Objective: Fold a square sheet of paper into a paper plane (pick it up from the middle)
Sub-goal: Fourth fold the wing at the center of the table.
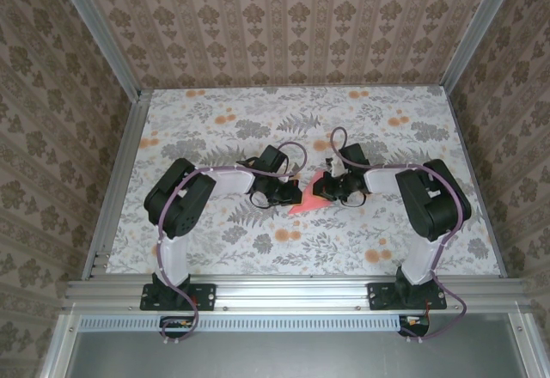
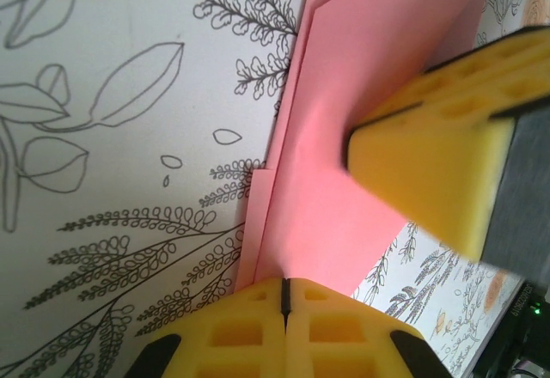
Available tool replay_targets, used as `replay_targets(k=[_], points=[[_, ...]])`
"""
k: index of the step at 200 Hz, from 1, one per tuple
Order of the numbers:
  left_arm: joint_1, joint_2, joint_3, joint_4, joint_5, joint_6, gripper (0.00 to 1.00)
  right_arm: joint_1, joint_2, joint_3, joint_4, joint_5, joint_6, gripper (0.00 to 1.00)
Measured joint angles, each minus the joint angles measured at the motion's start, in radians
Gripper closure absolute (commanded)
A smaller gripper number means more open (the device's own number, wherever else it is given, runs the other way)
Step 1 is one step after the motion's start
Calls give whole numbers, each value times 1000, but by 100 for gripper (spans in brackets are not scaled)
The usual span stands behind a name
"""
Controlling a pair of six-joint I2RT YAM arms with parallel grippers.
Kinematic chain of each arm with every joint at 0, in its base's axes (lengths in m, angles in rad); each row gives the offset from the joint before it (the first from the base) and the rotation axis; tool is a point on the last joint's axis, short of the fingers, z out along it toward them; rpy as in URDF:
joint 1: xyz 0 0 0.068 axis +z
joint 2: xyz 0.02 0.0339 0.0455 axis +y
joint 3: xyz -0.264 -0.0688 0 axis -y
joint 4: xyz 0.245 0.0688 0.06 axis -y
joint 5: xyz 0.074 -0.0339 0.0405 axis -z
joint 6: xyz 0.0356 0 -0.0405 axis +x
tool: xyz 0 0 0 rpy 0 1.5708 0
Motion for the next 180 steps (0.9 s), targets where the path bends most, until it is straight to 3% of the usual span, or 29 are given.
replay_targets(k=[180], points=[[0, 1, 2, -2, 0, 0, 100, -133, 47, 69, -17, 11, 1, 91]])
